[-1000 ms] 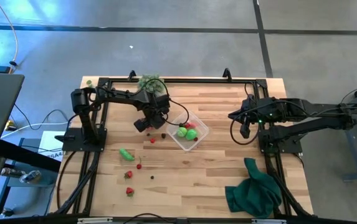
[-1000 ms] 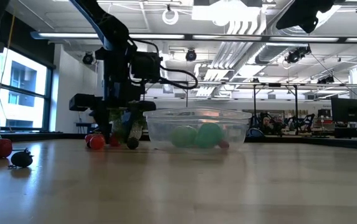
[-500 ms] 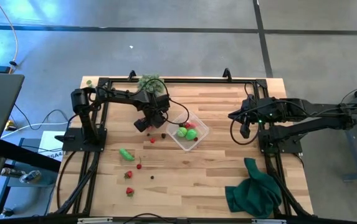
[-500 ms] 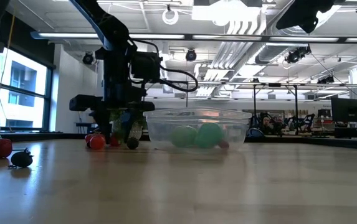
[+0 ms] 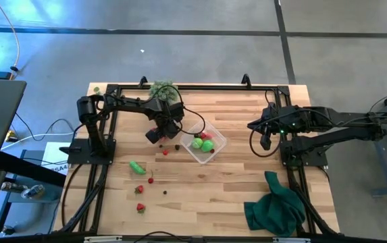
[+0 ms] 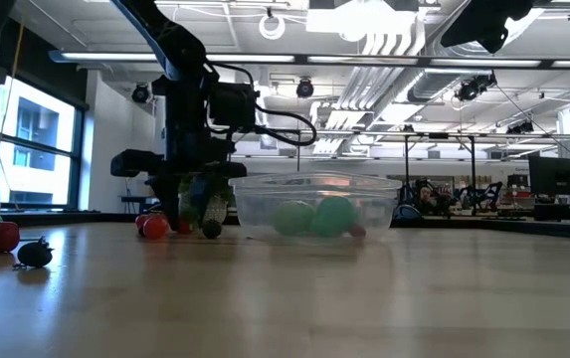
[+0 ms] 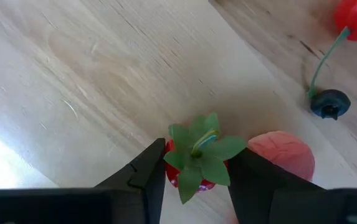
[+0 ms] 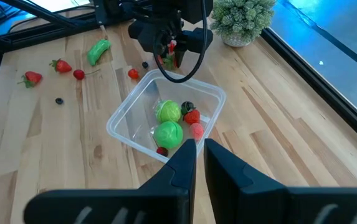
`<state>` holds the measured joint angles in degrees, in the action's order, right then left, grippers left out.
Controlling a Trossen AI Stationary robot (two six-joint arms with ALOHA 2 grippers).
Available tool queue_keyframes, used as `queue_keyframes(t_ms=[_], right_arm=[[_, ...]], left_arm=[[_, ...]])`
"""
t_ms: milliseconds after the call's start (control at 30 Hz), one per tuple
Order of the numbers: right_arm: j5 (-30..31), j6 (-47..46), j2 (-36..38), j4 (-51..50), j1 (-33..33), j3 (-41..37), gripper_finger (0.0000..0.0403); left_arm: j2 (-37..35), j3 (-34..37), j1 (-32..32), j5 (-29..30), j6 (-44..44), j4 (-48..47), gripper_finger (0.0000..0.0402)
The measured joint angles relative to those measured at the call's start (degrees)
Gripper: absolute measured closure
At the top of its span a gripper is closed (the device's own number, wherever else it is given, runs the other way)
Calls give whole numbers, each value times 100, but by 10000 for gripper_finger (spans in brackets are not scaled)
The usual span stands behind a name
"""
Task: Pick and placing Produce into tupperware
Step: Put the red strawberry into the transparent bin
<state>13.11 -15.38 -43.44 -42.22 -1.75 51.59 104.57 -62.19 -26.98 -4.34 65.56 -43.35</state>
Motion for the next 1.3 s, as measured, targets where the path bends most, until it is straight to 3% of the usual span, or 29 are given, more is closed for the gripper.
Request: queue_keyframes(t_ms=[333, 700, 1033, 1300], right_arm=[[1, -1, 2, 0, -1, 0, 378], [1, -1, 0, 0, 1, 0, 378], [1, 0, 0, 0, 0, 0, 378], [1, 0, 0, 0, -1, 0, 378]], left_arm=[[0, 0, 0, -15, -133, 28, 243], [0, -377, 0, -329, -439, -188, 272], [0, -1526, 0, -449, -570, -1416, 265], [0, -2856, 33, -1376, -1286, -1419, 265]])
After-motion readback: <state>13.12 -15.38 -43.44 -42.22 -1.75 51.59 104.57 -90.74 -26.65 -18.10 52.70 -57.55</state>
